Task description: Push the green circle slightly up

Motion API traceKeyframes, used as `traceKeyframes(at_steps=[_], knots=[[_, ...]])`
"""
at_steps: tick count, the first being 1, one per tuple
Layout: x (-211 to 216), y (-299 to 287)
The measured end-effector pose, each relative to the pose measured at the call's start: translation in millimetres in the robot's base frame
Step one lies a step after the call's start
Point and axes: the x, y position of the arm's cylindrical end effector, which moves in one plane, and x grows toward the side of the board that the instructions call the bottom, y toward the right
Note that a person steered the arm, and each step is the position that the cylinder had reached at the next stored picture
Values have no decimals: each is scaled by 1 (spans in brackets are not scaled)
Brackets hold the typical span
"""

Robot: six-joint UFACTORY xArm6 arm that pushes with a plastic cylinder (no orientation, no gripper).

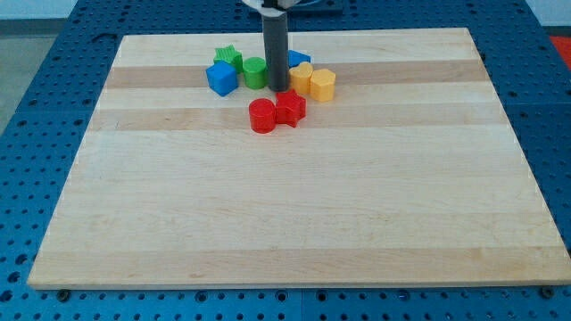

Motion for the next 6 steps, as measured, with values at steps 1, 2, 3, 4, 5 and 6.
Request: traceKeyframes(at_steps=[1, 2, 3, 4, 5, 6], knots=[[-1, 0], [3, -6], [13, -15], [25, -18], [18, -21], [-4, -21]])
